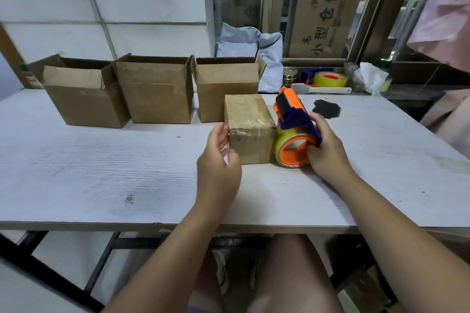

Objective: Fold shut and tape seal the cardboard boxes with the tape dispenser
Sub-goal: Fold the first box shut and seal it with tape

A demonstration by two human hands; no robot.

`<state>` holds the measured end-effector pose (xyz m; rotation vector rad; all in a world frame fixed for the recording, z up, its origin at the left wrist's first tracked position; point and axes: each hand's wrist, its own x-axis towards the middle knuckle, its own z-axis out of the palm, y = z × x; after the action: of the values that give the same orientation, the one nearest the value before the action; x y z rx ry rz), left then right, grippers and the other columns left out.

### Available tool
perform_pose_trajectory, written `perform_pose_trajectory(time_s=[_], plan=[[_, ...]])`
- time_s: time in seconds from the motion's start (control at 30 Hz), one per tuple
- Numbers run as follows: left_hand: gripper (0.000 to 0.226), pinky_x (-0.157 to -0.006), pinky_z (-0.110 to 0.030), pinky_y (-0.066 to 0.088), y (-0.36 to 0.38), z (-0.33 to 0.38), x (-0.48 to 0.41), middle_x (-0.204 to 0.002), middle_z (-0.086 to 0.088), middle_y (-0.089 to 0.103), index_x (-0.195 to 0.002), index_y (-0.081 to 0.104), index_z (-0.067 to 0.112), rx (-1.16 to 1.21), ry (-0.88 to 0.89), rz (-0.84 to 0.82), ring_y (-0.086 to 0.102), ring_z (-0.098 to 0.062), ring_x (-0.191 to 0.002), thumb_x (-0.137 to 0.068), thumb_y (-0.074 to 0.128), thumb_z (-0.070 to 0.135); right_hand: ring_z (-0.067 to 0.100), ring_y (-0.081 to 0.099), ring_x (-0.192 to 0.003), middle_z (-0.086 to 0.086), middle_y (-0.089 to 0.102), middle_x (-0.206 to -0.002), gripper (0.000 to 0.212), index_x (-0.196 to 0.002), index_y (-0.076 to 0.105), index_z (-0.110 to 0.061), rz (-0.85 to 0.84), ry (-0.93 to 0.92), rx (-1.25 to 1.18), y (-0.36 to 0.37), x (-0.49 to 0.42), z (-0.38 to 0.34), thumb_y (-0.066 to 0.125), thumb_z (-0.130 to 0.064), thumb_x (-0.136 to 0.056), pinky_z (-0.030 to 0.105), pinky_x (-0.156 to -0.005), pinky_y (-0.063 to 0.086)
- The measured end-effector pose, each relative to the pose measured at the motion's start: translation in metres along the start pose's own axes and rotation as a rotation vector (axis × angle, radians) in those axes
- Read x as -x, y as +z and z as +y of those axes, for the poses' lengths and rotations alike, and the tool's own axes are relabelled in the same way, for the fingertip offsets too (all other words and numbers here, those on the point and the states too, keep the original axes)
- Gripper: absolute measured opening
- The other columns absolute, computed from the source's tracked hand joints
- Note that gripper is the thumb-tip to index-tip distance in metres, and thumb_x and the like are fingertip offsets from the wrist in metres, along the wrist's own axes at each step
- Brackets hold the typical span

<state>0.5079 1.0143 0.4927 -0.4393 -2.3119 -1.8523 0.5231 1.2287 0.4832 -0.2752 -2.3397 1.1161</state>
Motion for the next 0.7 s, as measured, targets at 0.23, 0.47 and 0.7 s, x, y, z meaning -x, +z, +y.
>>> perform_pose_trajectory(time_s=[0.23, 0.47, 0.7], plan=[[0.095, -0.116, -0.031, 0.012, 0.011, 0.001, -0.006, -0.159, -0.004, 0.011, -0.152, 0.001, 0.015, -0.493, 0.204, -0.011, 0.01, -0.022, -0.146, -0.086, 0.067, 0.03, 0.016, 0.051, -0.099, -0.004, 0.057, -0.114, 0.068, -0.131, 0.044, -0.03, 0.024, 0.041, -0.049, -0.001, 0.005, -0.003, 0.04, 0.015, -0.079, 0.025, -0.08, 0.04], [0.067, -0.117, -0.035, 0.002, 0.026, 0.02, -0.035, -0.158, 0.0, 0.016, -0.151, 0.014, 0.018, -1.071, 0.504, -0.112, 0.024, -0.016, -0.142, -0.097, 0.046, 0.041, 0.02, 0.053, -0.095, 0.001, 0.059, -0.113, 0.066, -0.129, 0.043, -0.031, 0.031, 0.039, -0.063, -0.002, 0.008, -0.002, 0.042, 0.012, -0.079, 0.027, -0.074, 0.04], [0.061, -0.116, -0.033, 0.01, 0.014, 0.009, -0.041, -0.15, 0.001, 0.037, -0.141, 0.039, 0.019, -1.006, 0.474, -0.116, 0.027, -0.017, -0.141, -0.092, 0.047, 0.053, 0.017, 0.054, -0.091, 0.0, 0.06, -0.105, 0.059, -0.121, 0.047, -0.034, 0.085, 0.04, -0.089, -0.004, 0.009, -0.001, 0.05, 0.008, -0.081, 0.012, -0.067, 0.04]])
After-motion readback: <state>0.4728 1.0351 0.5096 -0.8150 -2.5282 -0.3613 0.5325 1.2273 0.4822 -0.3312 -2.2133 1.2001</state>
